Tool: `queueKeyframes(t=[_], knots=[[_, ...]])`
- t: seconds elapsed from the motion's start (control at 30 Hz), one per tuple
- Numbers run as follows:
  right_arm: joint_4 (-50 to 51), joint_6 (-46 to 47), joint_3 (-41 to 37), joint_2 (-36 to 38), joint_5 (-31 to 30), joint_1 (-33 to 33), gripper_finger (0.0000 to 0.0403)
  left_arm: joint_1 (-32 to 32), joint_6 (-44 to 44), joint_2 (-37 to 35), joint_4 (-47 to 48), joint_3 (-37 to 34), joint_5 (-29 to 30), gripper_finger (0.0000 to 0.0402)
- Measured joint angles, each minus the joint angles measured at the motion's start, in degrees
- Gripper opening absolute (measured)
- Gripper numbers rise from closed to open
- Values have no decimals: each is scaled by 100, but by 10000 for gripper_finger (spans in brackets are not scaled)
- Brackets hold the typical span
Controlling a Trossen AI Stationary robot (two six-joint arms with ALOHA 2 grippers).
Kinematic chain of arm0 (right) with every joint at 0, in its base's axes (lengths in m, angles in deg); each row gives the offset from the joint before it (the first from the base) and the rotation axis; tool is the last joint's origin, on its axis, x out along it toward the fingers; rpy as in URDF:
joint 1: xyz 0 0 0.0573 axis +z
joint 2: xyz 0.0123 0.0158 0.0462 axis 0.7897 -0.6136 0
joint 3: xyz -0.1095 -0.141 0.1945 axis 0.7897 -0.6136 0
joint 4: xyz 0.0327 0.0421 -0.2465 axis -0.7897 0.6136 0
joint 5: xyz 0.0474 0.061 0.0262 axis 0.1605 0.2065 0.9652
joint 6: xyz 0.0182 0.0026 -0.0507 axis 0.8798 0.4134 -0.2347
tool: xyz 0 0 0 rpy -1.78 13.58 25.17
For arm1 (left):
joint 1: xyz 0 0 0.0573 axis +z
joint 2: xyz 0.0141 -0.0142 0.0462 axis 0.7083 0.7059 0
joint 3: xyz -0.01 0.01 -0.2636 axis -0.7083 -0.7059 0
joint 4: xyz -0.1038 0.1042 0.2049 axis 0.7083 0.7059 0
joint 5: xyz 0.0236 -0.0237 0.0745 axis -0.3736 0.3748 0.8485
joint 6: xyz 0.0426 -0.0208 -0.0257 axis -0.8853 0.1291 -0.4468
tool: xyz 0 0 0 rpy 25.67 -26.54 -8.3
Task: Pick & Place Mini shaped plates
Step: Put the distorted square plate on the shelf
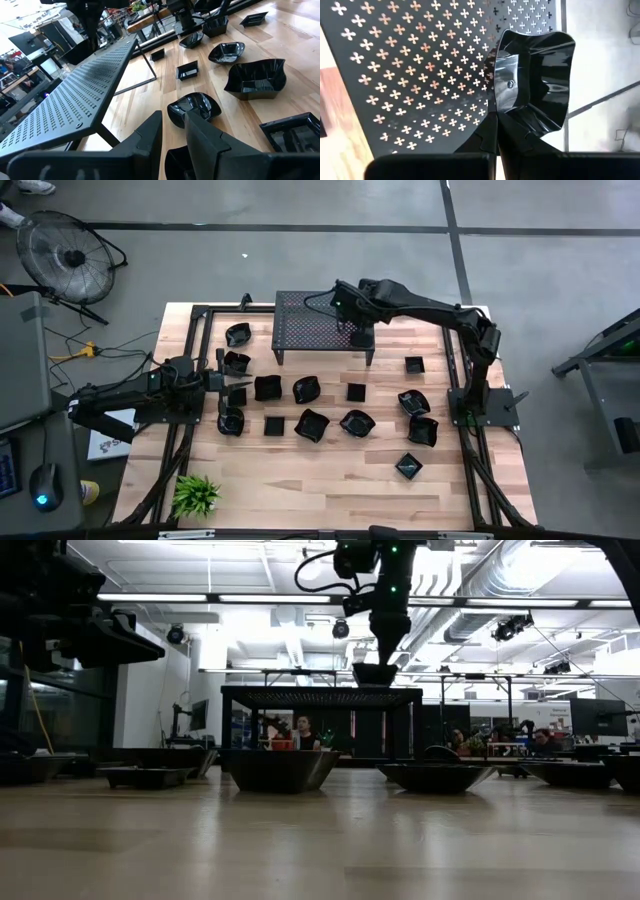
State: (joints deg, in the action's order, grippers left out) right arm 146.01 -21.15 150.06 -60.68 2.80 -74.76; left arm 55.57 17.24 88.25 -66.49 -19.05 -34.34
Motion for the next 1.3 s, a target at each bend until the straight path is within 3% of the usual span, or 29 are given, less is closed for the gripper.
queueKeyframes(t=[0.73, 1.0, 1.3], knots=[[200, 216, 2, 0, 445, 13, 0, 1, -1, -1, -1, 0, 0, 80], [177, 227, 11, -85, -46, 15, 0, 1, -1, -1, -1, 0, 0, 80], [92, 255, 11, -223, -142, 108, 0, 1, -1, -1, -1, 0, 0, 80]])
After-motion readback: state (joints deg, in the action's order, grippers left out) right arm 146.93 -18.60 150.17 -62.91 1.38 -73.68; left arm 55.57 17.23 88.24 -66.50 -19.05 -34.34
